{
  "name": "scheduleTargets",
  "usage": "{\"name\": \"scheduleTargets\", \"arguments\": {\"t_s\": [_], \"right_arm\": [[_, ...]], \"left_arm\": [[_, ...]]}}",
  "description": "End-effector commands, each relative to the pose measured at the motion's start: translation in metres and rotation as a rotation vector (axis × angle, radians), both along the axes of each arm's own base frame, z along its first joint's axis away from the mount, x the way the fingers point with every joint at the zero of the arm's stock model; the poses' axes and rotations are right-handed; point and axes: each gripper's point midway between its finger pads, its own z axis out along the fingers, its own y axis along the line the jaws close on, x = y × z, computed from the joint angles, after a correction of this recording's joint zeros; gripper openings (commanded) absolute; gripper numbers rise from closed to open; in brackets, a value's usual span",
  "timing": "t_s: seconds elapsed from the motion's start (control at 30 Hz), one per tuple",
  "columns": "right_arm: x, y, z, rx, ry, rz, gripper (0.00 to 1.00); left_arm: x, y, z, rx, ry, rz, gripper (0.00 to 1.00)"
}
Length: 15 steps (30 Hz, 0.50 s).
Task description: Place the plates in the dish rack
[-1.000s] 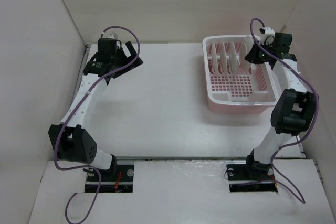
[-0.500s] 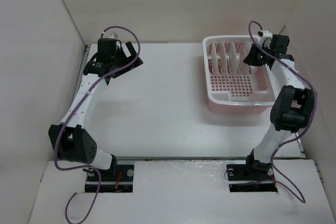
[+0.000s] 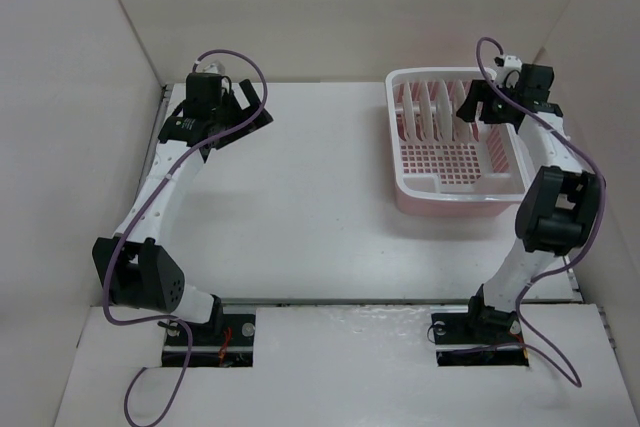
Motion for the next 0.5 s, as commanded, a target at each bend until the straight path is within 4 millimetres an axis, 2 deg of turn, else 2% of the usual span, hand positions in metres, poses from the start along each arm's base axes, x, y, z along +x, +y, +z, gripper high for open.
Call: {"name": "scheduleTargets", "arguments": {"t_s": [0.0,0.13,0.2,0.3,0.33,0.37,0.4,0.43,0.47], "right_arm": [[-0.002,-0.006,0.076,-0.039,-0.17,-0.033,0.84],[-0.012,-0.009,0.111,-0.063,-0.233,-0.068,1.0],[-0.017,-0.008,0.124,-0.061,-0.258,-0.083,1.0],[-0.03,-0.007,0.159,-0.029,-0.318,-0.136,1.0],[-0.033,-0.005,0.172,-0.001,-0.345,-0.151,1.0],[-0.044,0.0,0.192,0.052,-0.374,-0.176,1.0],[-0.05,0.003,0.203,0.077,-0.392,-0.186,1.0],[-0.057,0.017,0.21,0.111,-0.405,-0.149,1.0],[-0.065,0.025,0.213,0.112,-0.418,-0.134,1.0]], "left_arm": [[0.004,-0.005,0.015,-0.005,-0.045,-0.028,1.0],[0.006,-0.005,0.015,-0.005,-0.045,-0.028,1.0],[0.008,-0.005,0.011,-0.003,-0.036,-0.028,1.0],[0.01,-0.004,0.019,0.0,-0.055,-0.019,1.0],[0.012,-0.004,0.028,0.004,-0.079,-0.024,1.0],[0.013,-0.001,0.031,0.012,-0.083,-0.012,1.0],[0.015,0.001,0.037,0.023,-0.101,-0.006,1.0],[0.015,0.002,0.038,0.031,-0.09,0.001,1.0],[0.018,0.004,0.055,0.032,-0.124,0.012,1.0]]}}
